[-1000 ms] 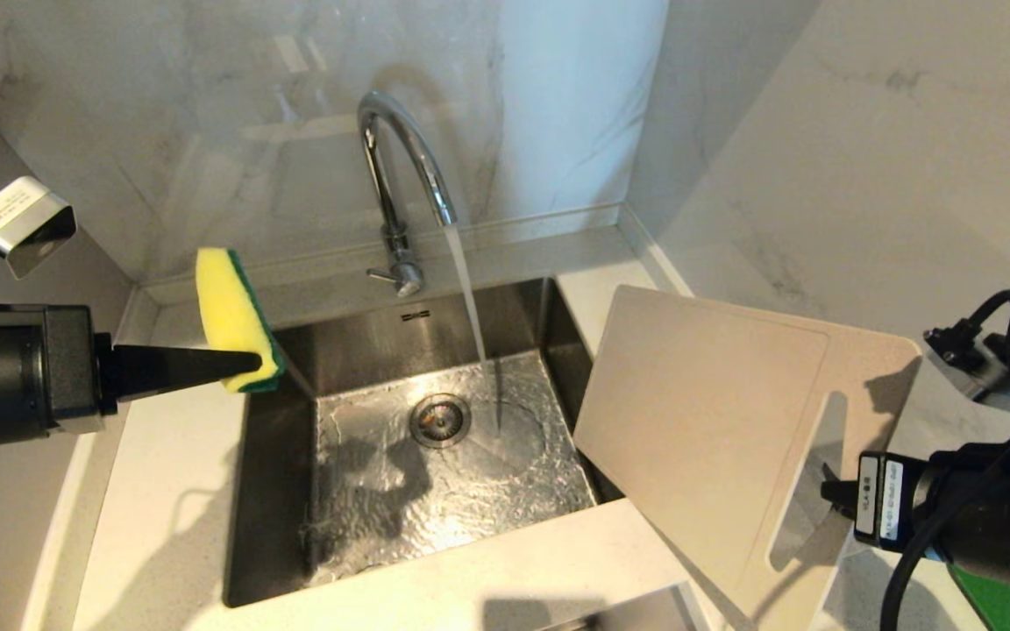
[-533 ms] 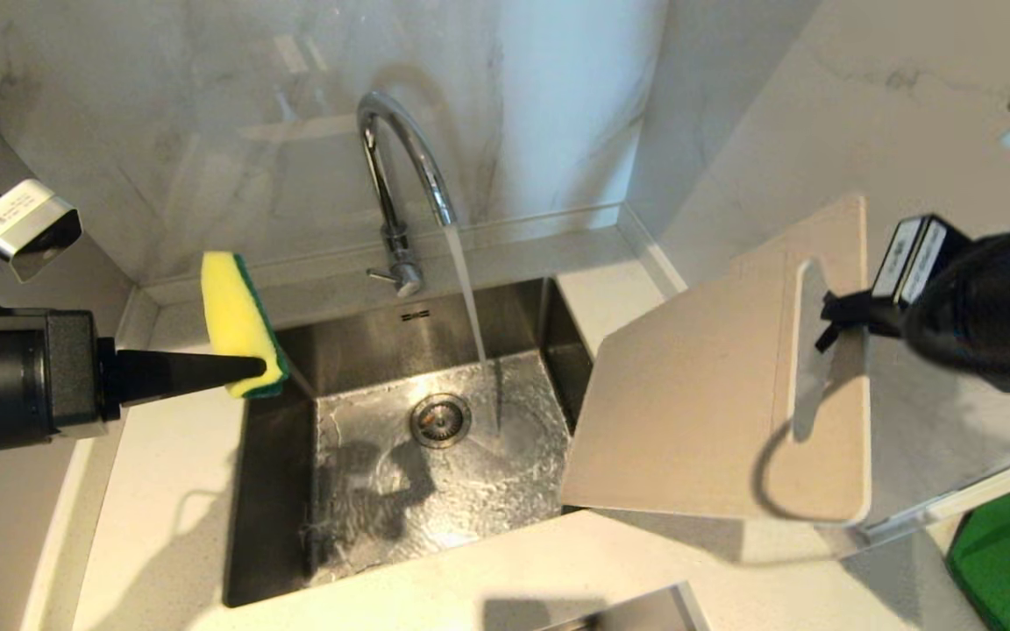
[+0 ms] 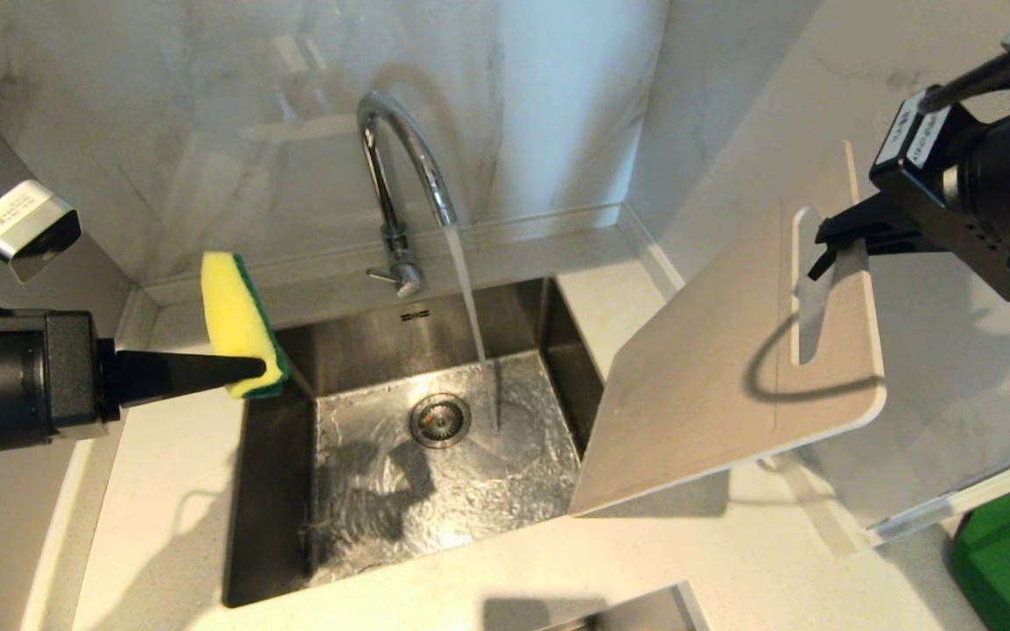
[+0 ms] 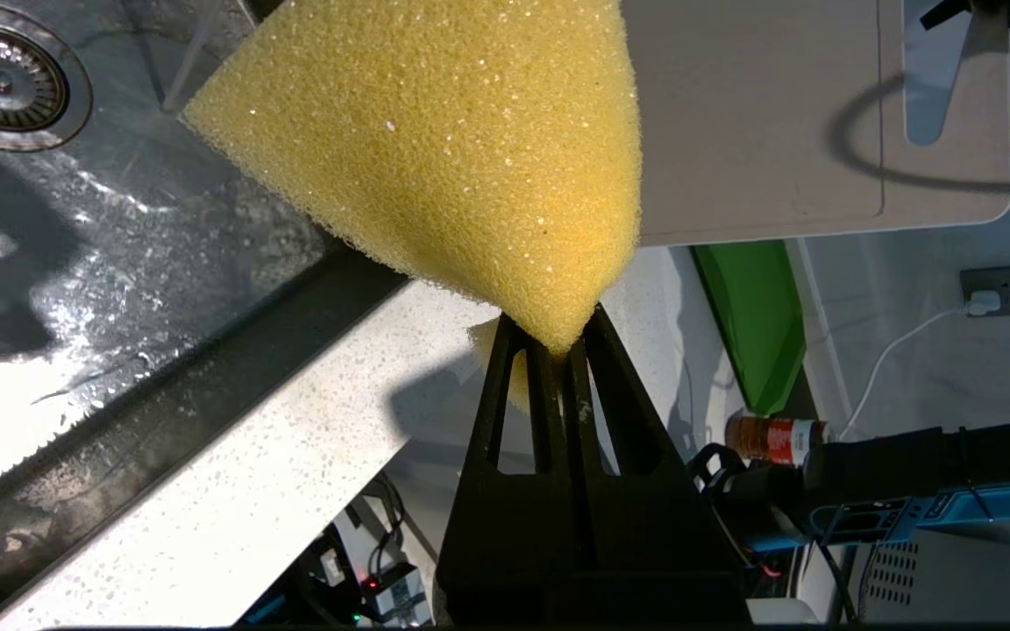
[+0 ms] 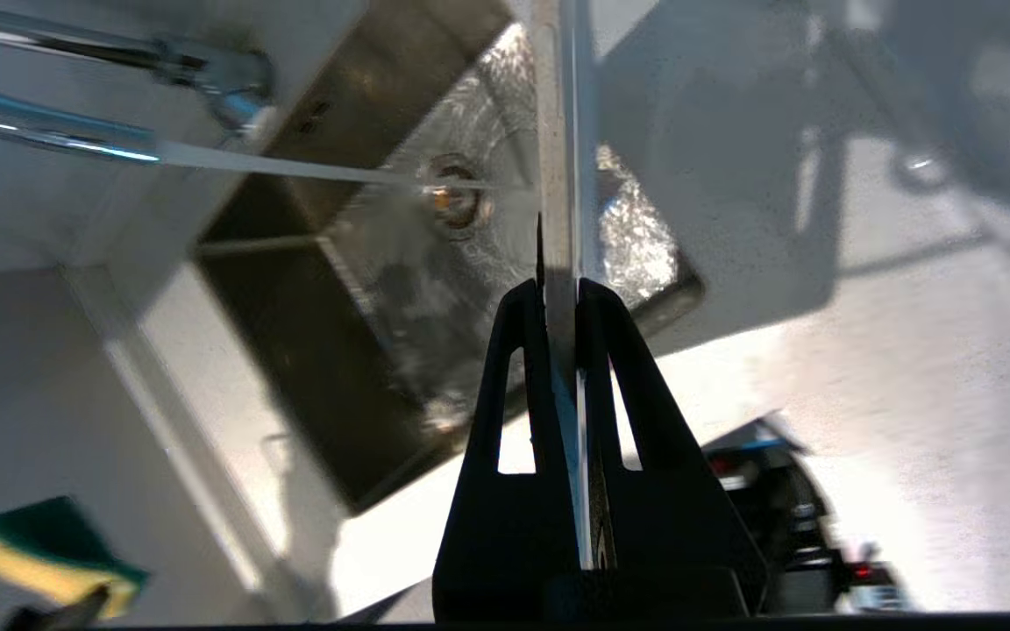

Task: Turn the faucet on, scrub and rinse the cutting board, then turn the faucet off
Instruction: Put down the cutting board

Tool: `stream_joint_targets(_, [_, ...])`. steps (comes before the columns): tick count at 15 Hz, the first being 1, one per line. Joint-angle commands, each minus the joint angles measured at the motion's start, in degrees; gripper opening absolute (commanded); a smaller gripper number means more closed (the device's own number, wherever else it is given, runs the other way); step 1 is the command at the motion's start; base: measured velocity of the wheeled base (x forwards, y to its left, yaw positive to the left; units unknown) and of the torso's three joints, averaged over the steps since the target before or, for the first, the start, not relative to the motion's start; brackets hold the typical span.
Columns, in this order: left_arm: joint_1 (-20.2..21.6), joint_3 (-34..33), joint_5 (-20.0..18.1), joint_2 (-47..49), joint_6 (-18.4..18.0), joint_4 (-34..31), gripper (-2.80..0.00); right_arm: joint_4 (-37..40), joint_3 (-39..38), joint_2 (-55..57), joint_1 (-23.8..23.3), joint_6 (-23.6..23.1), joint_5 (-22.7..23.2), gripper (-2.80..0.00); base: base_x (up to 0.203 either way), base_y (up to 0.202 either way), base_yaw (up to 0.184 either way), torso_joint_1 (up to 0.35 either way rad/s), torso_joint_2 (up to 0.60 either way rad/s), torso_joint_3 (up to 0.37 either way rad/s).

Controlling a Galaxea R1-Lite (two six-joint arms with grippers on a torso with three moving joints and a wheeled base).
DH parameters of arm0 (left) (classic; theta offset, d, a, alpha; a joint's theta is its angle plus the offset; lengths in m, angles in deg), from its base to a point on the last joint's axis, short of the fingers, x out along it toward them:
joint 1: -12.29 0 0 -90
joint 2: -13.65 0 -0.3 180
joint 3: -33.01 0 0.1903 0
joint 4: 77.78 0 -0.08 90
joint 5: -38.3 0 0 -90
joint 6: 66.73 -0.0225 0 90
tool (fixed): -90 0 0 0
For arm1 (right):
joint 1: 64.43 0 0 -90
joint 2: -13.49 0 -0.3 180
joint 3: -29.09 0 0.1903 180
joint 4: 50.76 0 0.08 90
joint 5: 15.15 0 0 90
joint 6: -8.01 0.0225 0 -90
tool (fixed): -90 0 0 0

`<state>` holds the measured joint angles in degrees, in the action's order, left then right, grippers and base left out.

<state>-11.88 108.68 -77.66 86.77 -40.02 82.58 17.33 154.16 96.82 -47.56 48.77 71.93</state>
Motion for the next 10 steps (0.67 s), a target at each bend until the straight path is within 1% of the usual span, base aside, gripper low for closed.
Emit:
stream_joint_targets(1, [0.0, -0.1, -0.2, -0.2, 0.1, 0.1, -2.80, 2.8, 5.3, 1.5, 1.1, 4.1, 1.8, -2.80, 0.000, 0.000, 0.000, 0.000, 0.00, 0.000])
stream_joint_targets(3, [0.0, -0.2, -0.1, -0.2, 0.2, 0.1, -2.80, 6.7, 10.3, 2.8, 1.7, 10.2, 6.2, -2.80, 0.000, 0.000, 0.000, 0.000, 0.00, 0.000])
stream_joint_targets(4, [0.0, -0.3, -0.1, -0.2, 0.1, 0.1, -2.80, 7.5, 10.2, 2.7, 2.3, 11.8, 7.3, -2.80, 0.000, 0.000, 0.000, 0.000, 0.00, 0.000])
stream_joint_targets(7, [0.0, -1.0, -0.2, -0.4, 0.2, 0.1, -2.80, 8.5, 10.2, 1.4, 3.6, 14.4, 7.6, -2.80, 0.000, 0.000, 0.000, 0.000, 0.00, 0.000])
stream_joint_targets(10, [0.0, -1.3, -0.2, -0.6, 0.1, 0.2, -2.80, 11.2, 10.2, -0.2, 4.0, 14.7, 10.0, -2.80, 0.000, 0.000, 0.000, 0.000, 0.00, 0.000])
